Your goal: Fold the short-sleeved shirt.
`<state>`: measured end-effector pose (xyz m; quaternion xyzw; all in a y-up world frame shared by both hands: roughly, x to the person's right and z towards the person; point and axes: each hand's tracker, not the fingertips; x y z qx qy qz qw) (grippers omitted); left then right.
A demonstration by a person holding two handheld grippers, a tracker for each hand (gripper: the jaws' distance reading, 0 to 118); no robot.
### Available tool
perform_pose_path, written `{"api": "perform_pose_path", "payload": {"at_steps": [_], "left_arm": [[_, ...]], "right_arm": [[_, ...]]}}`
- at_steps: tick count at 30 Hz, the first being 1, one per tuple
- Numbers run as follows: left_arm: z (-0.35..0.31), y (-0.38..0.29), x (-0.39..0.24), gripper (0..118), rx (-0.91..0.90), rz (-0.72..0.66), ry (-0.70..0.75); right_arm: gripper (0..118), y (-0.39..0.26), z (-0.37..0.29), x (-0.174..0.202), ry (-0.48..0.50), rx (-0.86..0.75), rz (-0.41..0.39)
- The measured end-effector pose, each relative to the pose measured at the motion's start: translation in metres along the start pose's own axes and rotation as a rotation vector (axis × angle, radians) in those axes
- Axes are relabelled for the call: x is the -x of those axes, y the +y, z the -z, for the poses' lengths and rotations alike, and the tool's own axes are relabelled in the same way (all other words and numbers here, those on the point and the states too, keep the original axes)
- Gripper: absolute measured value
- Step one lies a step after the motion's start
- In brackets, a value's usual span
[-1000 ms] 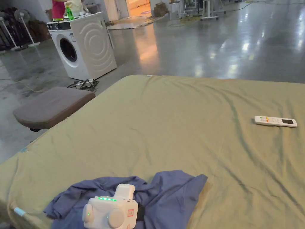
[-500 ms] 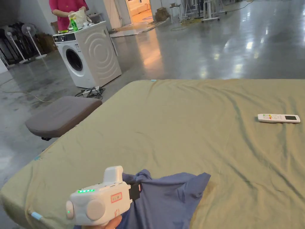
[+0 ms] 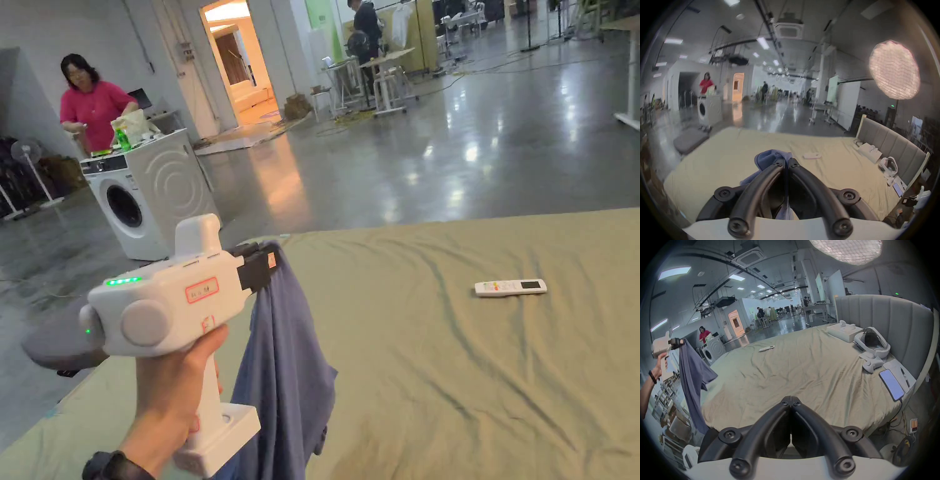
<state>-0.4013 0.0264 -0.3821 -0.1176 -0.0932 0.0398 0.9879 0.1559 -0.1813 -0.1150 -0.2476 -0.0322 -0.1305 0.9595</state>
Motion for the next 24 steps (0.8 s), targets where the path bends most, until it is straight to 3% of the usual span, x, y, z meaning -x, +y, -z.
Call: {"api": "perform_pose_path", "payload": {"at_steps": [1, 2, 4, 6, 9, 11, 13, 16, 19, 21, 22, 24], "left_arm": [[0.018, 0.009, -0.01, 3, 0.057, 0.034, -0.068], [0.023, 0.01, -0.028, 3, 0.01, 0.101, -0.04], [0.047, 0.003, -0.07, 3, 0.083, 0.223, -0.09], [0.069, -0.021, -0.113, 3, 0.114, 0.241, -0.194], [0.112, -0.086, -0.188, 3, 0.198, 0.302, -0.296], [0.139, -0.14, -0.238, 3, 0.277, 0.214, -0.413], [0.148, -0.205, -0.302, 3, 0.387, 0.305, -0.505], [0.153, -0.28, -0.372, 3, 0.556, 0.228, -0.652], [0.143, -0.328, -0.437, 3, 0.645, 0.345, -0.761], [0.134, -0.35, -0.464, 3, 0.64, 0.286, -0.799], [0.123, -0.357, -0.481, 3, 0.725, 0.274, -0.854], [0.109, -0.367, -0.504, 5, 0.664, 0.327, -0.905]], "right_arm": [[0, -0.001, -0.005, -0.004, -0.003, -0.008, 0.012], [0, -0.002, -0.009, -0.007, -0.011, -0.017, 0.023], [0, -0.004, -0.017, -0.015, -0.043, -0.035, 0.043], [0, -0.005, -0.025, -0.023, -0.072, -0.046, 0.061], [0, -0.008, -0.038, -0.037, -0.123, -0.06, 0.076], [0, -0.01, -0.045, -0.048, -0.158, -0.055, 0.084], [0, -0.013, -0.05, -0.058, -0.189, -0.046, 0.1], [0, -0.02, -0.057, -0.069, -0.232, -0.036, 0.15], [0, -0.029, -0.063, -0.078, -0.253, -0.028, 0.155], [0, -0.032, -0.062, -0.079, -0.298, -0.003, 0.147], [0, -0.034, -0.061, -0.08, -0.309, 0.002, 0.151], [0, -0.036, -0.059, -0.081, -0.314, 0.015, 0.163]]}}
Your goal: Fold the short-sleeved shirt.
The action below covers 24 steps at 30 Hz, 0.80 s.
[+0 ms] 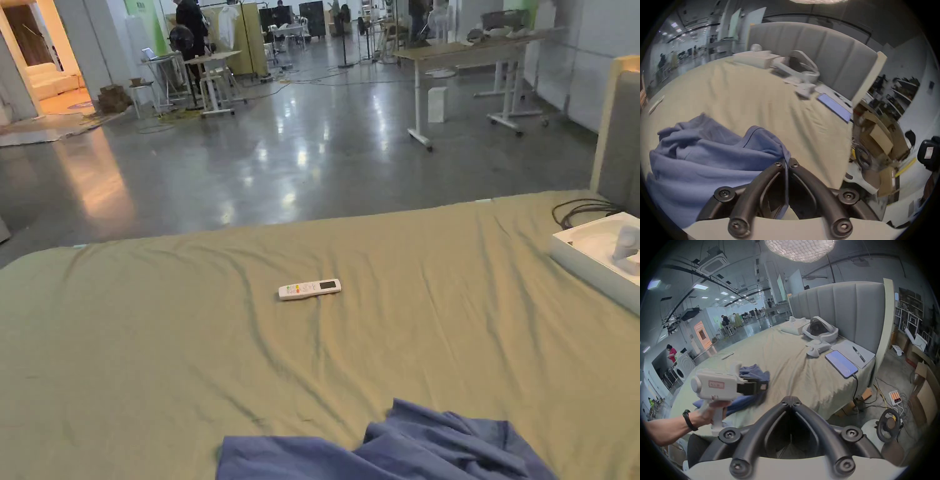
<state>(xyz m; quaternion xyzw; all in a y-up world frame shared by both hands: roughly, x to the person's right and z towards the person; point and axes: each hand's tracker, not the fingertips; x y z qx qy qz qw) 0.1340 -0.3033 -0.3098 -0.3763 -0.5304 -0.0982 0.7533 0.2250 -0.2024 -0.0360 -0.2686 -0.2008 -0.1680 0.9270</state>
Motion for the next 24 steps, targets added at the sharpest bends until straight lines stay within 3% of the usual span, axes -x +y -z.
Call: {"api": "perform_pose_path", "payload": {"at_steps": [1, 3, 4, 5, 7, 13, 15, 17, 19, 21, 24], "left_arm": [[0.003, -0.002, -0.006, 17, 0.022, 0.065, 0.037], [0.009, -0.004, -0.006, 87, 0.068, 0.034, 0.108], [-0.008, -0.009, 0.011, 100, 0.013, -0.053, 0.027], [-0.013, -0.005, 0.02, 100, -0.003, -0.128, -0.027], [-0.043, -0.008, 0.032, 100, -0.133, -0.19, 0.0], [-0.294, -0.028, 0.061, 100, -0.571, -0.291, 0.186], [-0.357, -0.047, 0.045, 100, -0.69, -0.253, 0.381], [-0.407, -0.073, 0.005, 100, -0.758, -0.083, 0.721], [-0.43, -0.092, -0.023, 100, -0.755, 0.004, 1.036], [-0.451, -0.113, -0.04, 100, -0.755, 0.003, 1.16], [-0.478, -0.139, -0.053, 100, -0.74, -0.135, 1.141]], "right_arm": [[0, 0.0, 0.0, 0.001, -0.002, 0.005, -0.001], [0, 0.0, -0.001, 0.007, -0.003, 0.007, -0.02], [0, 0.002, -0.002, 0.011, 0.0, 0.001, -0.036], [0, 0.004, -0.003, 0.015, 0.013, -0.006, -0.051], [0, 0.009, -0.002, 0.023, 0.057, -0.026, -0.08], [0, 0.031, 0.008, 0.064, 0.218, -0.091, -0.15], [0, 0.038, 0.008, 0.082, 0.261, -0.12, -0.174], [0, 0.044, 0.005, 0.102, 0.313, -0.164, -0.205], [0, 0.049, 0.002, 0.117, 0.341, -0.193, -0.242], [0, 0.05, 0.0, 0.128, 0.363, -0.215, -0.273], [0, 0.05, -0.005, 0.136, 0.371, -0.224, -0.288]]}}
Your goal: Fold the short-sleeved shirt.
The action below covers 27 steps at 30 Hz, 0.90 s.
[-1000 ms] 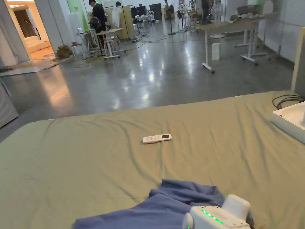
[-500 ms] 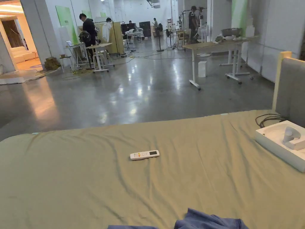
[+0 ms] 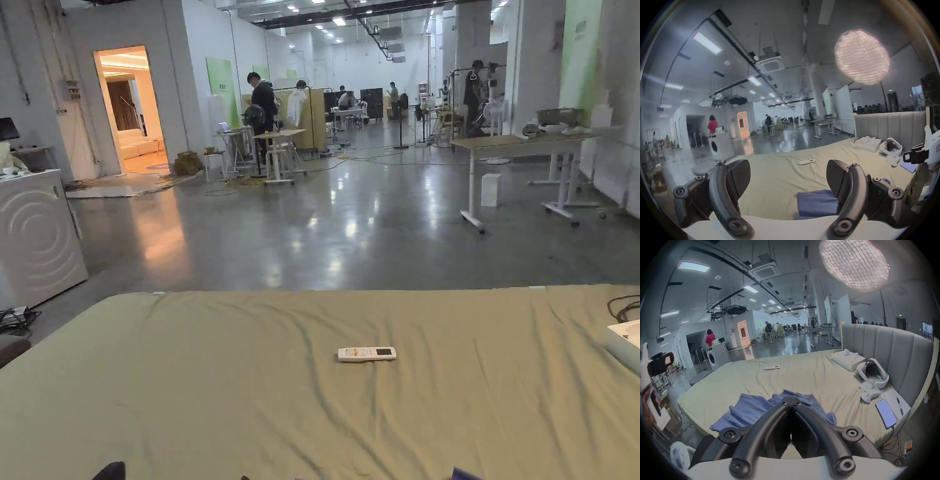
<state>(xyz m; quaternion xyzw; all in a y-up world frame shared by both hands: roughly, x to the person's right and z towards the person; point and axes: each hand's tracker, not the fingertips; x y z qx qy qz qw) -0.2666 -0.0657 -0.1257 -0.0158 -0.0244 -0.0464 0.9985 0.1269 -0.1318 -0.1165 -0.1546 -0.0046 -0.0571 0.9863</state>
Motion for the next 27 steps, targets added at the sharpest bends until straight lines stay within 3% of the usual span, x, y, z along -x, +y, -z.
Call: {"api": "perform_pose_path", "payload": {"at_steps": [2, 5, 10, 11, 13, 14, 19, 27], "left_arm": [[-0.012, -0.006, 0.013, 100, 0.04, -0.086, 0.019], [-0.019, -0.013, 0.02, 100, 0.066, -0.089, 0.031], [-0.016, -0.022, 0.015, 95, 0.159, -0.071, 0.017], [-0.015, -0.024, 0.013, 81, 0.17, -0.077, 0.001], [-0.015, -0.028, 0.009, 28, 0.17, -0.085, -0.024], [-0.015, -0.028, 0.007, 13, 0.178, -0.084, -0.035], [-0.011, -0.029, 0.003, 1, 0.211, -0.075, -0.079], [-0.009, -0.035, 0.003, 1, 0.247, -0.119, -0.089]], "right_arm": [[0, 0.0, -0.002, 0.001, 0.01, -0.005, 0.013], [0, -0.001, -0.004, -0.002, 0.012, 0.001, 0.027], [0, -0.003, -0.013, 0.003, -0.038, -0.001, -0.054], [0, -0.004, -0.013, 0.003, -0.038, 0.003, -0.053], [0, -0.007, -0.014, 0.003, -0.035, 0.01, -0.05], [0, -0.008, -0.015, 0.003, -0.035, 0.012, -0.048], [0, -0.011, -0.018, 0.002, -0.051, 0.02, -0.049], [0, -0.007, -0.018, -0.004, -0.06, 0.013, -0.03]]}}
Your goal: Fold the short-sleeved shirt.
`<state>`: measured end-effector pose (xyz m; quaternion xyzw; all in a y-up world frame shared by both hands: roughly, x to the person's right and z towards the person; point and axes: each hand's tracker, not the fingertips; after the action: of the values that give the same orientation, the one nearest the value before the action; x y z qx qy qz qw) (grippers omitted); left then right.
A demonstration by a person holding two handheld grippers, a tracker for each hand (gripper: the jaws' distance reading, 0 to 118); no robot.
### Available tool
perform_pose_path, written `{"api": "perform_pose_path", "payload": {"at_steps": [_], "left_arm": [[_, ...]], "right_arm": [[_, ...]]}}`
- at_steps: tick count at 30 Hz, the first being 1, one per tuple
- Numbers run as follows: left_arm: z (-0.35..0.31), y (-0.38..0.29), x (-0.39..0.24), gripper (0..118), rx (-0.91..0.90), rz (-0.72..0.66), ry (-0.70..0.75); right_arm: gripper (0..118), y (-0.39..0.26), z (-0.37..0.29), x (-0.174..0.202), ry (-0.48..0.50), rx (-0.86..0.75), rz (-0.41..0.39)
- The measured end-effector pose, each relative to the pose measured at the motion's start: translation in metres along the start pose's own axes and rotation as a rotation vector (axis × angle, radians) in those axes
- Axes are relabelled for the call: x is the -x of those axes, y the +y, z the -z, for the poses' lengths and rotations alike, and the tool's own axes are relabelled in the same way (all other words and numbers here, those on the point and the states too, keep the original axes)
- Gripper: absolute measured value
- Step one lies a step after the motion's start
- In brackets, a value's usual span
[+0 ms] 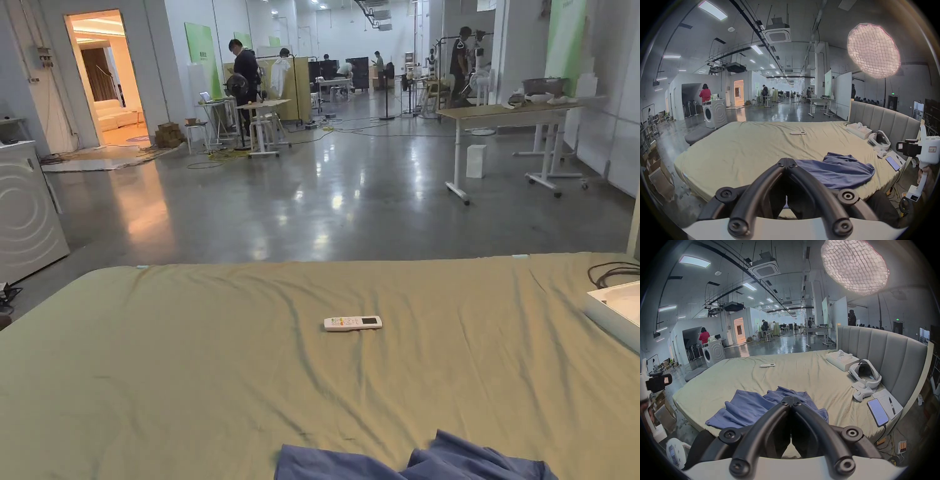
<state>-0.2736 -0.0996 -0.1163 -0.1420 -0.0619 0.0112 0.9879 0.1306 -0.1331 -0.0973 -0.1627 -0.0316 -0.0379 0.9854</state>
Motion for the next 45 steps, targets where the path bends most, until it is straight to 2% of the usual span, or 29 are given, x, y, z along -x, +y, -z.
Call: {"api": "perform_pose_path", "payload": {"at_steps": [11, 13, 14, 15, 16, 17, 18, 19, 21, 24, 26, 31, 35, 40, 41, 42, 43, 44, 45], "left_arm": [[0.006, -0.003, -0.005, 1, 0.025, -0.011, -0.028], [0.008, -0.002, -0.006, 5, 0.016, -0.007, -0.042], [0.012, -0.001, -0.003, 13, 0.011, -0.014, -0.095], [0.014, -0.001, -0.003, 28, 0.011, -0.022, -0.128], [0.021, 0.001, -0.006, 52, 0.009, -0.029, -0.1], [0.029, 0.004, -0.008, 83, 0.013, -0.036, -0.091], [0.036, 0.004, -0.003, 98, 0.024, -0.039, -0.107], [0.044, 0.004, -0.001, 98, 0.036, -0.045, -0.127], [0.073, 0.004, 0.003, 106, 0.09, -0.077, -0.167], [0.114, -0.008, 0.014, 107, 0.175, -0.183, -0.247], [0.153, -0.018, 0.019, 107, 0.232, -0.217, -0.219], [0.285, -0.043, 0.028, 107, 0.451, -0.185, -0.125], [0.38, -0.059, 0.026, 107, 0.596, -0.09, -0.151], [0.446, -0.079, 0.02, 107, 0.657, -0.052, -0.138], [0.454, -0.082, 0.018, 102, 0.666, -0.045, -0.13], [0.459, -0.084, 0.016, 90, 0.673, -0.035, -0.128], [0.466, -0.089, 0.014, 88, 0.686, -0.016, -0.127], [0.47, -0.094, 0.013, 79, 0.727, 0.002, -0.12], [0.473, -0.099, 0.011, 65, 0.764, 0.018, -0.096]], "right_arm": [[0, 0.001, -0.001, 0.006, 0.018, -0.049, -0.034], [0, 0.001, -0.001, 0.006, 0.025, -0.056, -0.034], [0, 0.001, -0.001, 0.006, 0.029, -0.055, -0.03], [0, 0.001, 0.0, 0.006, 0.03, -0.053, -0.027], [0, 0.001, 0.0, 0.006, 0.031, -0.051, -0.025], [0, 0.0, 0.001, 0.005, 0.036, -0.048, -0.022], [0, -0.001, 0.002, 0.004, 0.041, -0.04, -0.018], [0, -0.002, 0.003, 0.003, 0.04, -0.035, -0.016], [0, -0.006, 0.006, 0.0, 0.043, -0.011, -0.02], [0, -0.017, 0.007, -0.005, 0.038, 0.022, -0.024], [0, -0.025, 0.009, -0.011, 0.026, 0.06, -0.012], [0, -0.045, 0.019, -0.026, -0.023, 0.169, 0.046], [0, -0.057, 0.025, -0.04, -0.048, 0.222, 0.07], [0, -0.065, 0.028, -0.049, -0.113, 0.268, 0.055], [0, -0.066, 0.029, -0.05, -0.127, 0.274, 0.054], [0, -0.067, 0.029, -0.051, -0.135, 0.279, 0.058], [0, -0.069, 0.03, -0.053, -0.139, 0.286, 0.069], [0, -0.07, 0.032, -0.055, -0.143, 0.294, 0.083], [0, -0.072, 0.033, -0.057, -0.143, 0.3, 0.093]]}}
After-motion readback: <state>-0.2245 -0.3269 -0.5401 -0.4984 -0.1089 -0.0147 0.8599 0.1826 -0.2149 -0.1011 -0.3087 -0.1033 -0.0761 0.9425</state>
